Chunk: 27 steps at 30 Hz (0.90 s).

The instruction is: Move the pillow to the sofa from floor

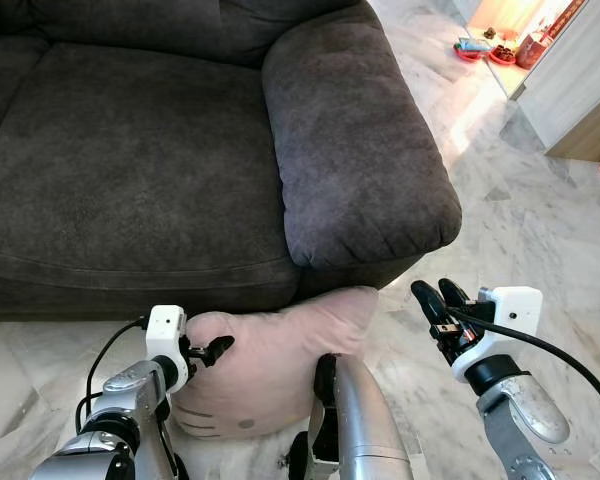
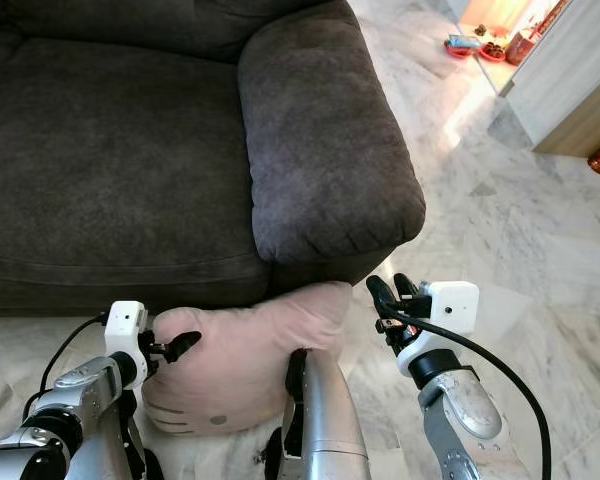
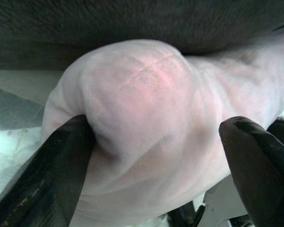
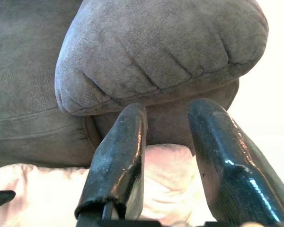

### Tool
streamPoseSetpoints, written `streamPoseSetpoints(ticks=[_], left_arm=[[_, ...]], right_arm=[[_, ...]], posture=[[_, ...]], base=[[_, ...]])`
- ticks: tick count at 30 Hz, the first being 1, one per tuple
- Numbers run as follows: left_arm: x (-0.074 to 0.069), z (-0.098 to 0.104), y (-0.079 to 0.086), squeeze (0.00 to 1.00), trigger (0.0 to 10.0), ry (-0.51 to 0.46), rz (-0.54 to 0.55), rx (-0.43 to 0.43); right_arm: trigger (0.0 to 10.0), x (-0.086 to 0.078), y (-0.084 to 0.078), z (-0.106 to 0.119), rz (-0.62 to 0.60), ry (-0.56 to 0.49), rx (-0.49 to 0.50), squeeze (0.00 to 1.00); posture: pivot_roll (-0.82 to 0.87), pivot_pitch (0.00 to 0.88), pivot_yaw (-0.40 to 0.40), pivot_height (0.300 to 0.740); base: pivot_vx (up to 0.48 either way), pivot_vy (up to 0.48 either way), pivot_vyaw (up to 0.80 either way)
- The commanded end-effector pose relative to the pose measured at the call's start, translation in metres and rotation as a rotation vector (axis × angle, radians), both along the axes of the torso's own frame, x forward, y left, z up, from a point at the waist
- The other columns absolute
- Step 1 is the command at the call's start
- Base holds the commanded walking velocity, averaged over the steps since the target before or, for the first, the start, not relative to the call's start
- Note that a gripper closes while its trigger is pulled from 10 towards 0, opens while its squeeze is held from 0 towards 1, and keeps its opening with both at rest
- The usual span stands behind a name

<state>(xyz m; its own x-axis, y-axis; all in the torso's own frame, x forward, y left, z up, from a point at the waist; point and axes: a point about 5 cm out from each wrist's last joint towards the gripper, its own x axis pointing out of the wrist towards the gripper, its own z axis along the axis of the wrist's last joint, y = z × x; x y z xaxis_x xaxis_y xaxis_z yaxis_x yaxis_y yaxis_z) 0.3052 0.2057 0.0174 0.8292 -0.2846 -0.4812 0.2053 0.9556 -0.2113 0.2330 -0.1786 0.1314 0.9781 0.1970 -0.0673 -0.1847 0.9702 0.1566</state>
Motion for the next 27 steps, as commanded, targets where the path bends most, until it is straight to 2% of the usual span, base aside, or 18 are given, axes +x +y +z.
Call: streamPoseSetpoints(ticks=[1,4,5,7,9,17,18,19,20,27], left_arm=[[-0.011,-0.015,-0.006,0.0,10.0,0.067,-0.02,0.052],[-0.012,-0.017,-0.004,0.0,10.0,0.082,-0.002,0.087],[-0.013,-0.019,0.0,0.0,10.0,0.102,0.027,0.138],[-0.013,-0.019,0.001,0.0,10.0,0.106,0.034,0.15],[-0.014,-0.02,0.008,0.0,10.0,0.12,0.106,0.181],[-0.012,-0.016,0.019,0.0,10.0,0.086,0.215,0.265],[-0.011,-0.015,0.02,0.0,4.5,0.077,0.23,0.272],[-0.011,-0.015,0.02,0.0,4.5,0.077,0.23,0.272],[-0.01,-0.014,0.02,0.0,0.0,0.063,0.241,0.28],[-0.008,-0.012,0.018,0.0,0.0,0.037,0.26,0.271]], right_arm=[[10.0,-0.005,-0.01,0.003,-0.027,0.008,-0.013,0.0],[10.0,-0.006,-0.01,0.003,-0.028,0.011,-0.015,0.0],[10.0,-0.007,-0.011,0.003,-0.028,0.015,-0.018,0.0],[10.0,-0.007,-0.011,0.003,-0.028,0.016,-0.018,0.0],[10.0,-0.008,-0.012,0.003,-0.028,0.021,-0.021,0.0],[10.0,-0.009,-0.013,0.004,-0.026,0.025,-0.026,0.0],[10.0,-0.009,-0.013,0.005,-0.025,0.026,-0.026,0.0],[10.0,-0.009,-0.013,0.005,-0.025,0.026,-0.026,0.0],[10.0,-0.009,-0.013,0.005,-0.025,0.026,-0.027,0.0],[10.0,-0.005,-0.015,0.007,-0.025,0.019,-0.033,0.0]], posture=[[-0.17,0.251,-0.26,0.513],[-0.17,0.253,-0.263,0.513],[-0.17,0.254,-0.264,0.513],[-0.17,0.254,-0.264,0.513],[-0.18,0.251,-0.269,0.513],[-0.18,0.247,-0.278,0.513],[-0.18,0.245,-0.28,0.513],[-0.18,0.245,-0.28,0.513],[-0.18,0.241,-0.281,0.513],[-0.19,0.223,-0.283,0.513]], base=[[0.0,0.0,0.0],[0.0,0.0,0.0],[0.0,0.0,0.0],[0.0,0.0,0.0],[0.0,0.0,0.0],[0.0,0.0,0.0],[0.0,0.0,0.0],[0.0,0.0,0.0],[0.0,0.0,0.0],[0.0,0.0,0.0]])
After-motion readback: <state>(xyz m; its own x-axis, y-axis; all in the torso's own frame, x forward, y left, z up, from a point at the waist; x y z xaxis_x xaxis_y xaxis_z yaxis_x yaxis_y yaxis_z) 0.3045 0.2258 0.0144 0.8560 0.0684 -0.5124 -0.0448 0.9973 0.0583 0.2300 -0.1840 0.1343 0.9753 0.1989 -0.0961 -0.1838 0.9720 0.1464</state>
